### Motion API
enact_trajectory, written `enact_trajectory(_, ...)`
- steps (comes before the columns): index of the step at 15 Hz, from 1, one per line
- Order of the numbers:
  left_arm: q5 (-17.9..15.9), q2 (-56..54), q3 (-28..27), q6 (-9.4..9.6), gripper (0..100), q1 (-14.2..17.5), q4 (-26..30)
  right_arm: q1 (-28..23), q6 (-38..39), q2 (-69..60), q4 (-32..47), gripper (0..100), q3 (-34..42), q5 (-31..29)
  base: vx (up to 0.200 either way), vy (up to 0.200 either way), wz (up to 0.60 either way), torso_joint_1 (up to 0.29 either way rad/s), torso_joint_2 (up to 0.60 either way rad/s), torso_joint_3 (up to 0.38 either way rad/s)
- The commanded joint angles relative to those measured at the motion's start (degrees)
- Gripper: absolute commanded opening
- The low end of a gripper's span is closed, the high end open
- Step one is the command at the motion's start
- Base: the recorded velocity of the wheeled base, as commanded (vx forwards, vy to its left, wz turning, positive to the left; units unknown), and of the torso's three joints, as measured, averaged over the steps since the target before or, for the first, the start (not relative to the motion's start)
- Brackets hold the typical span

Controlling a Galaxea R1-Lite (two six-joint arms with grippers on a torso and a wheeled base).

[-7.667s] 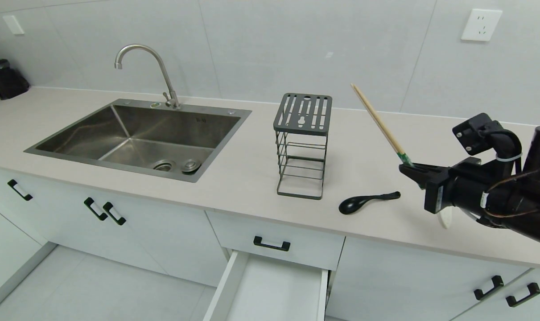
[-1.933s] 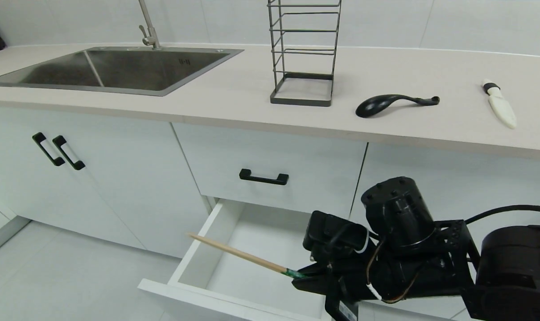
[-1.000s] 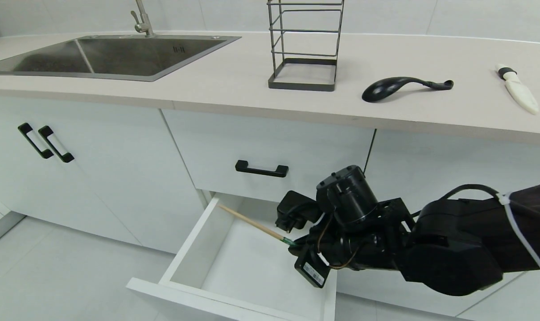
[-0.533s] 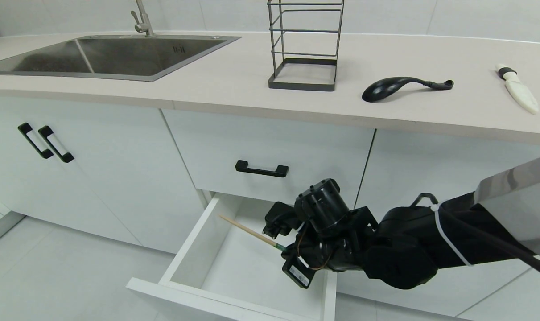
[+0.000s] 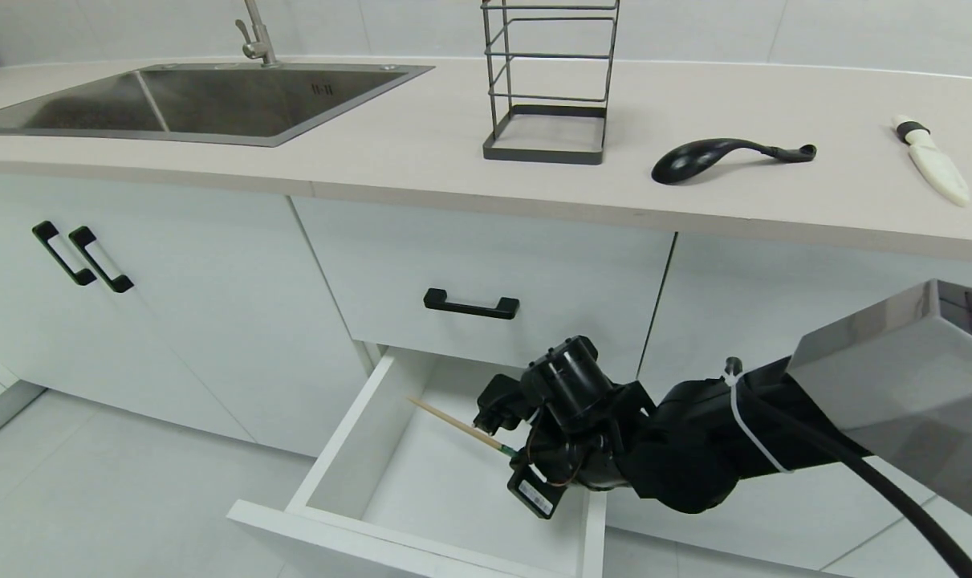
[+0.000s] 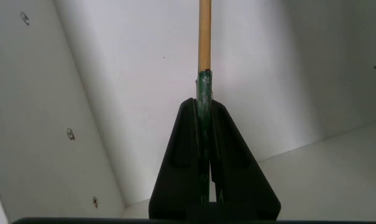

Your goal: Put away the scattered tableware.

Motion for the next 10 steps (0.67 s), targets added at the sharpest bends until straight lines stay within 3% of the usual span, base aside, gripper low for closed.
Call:
enact_trajectory(1,0.01,0.07,0.01,-0.04,100,0.01,-0.01,-0.15,-0.04,1.47,-0.01,0,-0.17,-0.03,0.0,0.0,0.0,0.0,0.0,0.0)
enact_trajectory(10,0.01,0.07,0.01,-0.04,100,0.01,-0.01,-0.15,0.67,6.92,0.17,0,-4.56,-1.88,0.0,0.0,0.0,0.0,0.0,0.0)
